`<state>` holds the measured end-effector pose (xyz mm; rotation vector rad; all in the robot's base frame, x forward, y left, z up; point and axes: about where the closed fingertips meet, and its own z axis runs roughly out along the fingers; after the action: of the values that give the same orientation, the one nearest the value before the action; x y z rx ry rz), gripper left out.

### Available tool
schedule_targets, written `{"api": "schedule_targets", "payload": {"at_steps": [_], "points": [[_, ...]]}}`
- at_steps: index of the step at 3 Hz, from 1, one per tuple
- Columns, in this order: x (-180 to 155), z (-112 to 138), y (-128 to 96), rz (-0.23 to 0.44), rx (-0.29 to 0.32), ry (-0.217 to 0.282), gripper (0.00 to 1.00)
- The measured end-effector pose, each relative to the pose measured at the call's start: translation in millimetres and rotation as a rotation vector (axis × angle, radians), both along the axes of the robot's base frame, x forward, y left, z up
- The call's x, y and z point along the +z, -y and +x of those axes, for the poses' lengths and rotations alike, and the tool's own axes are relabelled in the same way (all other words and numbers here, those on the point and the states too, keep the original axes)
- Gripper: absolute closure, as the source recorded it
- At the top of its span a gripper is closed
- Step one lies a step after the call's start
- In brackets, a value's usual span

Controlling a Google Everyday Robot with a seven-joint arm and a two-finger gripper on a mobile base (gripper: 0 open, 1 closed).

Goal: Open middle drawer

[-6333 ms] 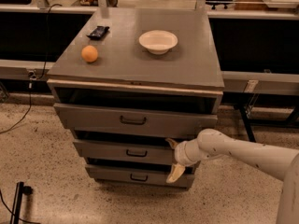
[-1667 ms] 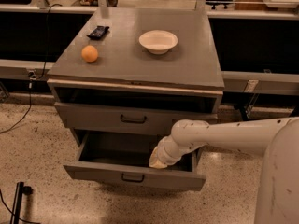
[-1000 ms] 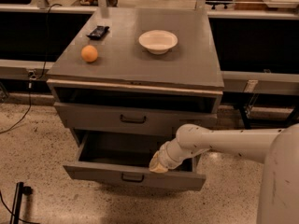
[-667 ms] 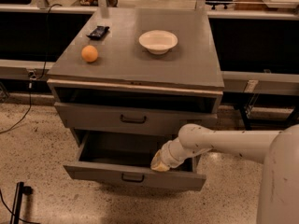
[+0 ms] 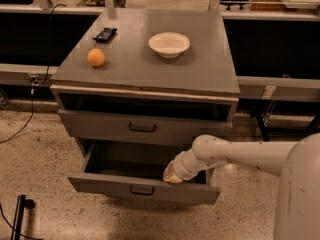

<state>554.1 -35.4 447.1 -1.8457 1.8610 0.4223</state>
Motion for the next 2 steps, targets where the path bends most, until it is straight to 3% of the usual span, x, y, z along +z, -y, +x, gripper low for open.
{"api": "schedule_targets", "payload": {"at_steps": [1, 2], "points": [[-2, -3, -2, 0.031, 0.031, -0.018, 1.0], [15, -14, 4, 0.105, 0.073, -0.037, 1.0]]}}
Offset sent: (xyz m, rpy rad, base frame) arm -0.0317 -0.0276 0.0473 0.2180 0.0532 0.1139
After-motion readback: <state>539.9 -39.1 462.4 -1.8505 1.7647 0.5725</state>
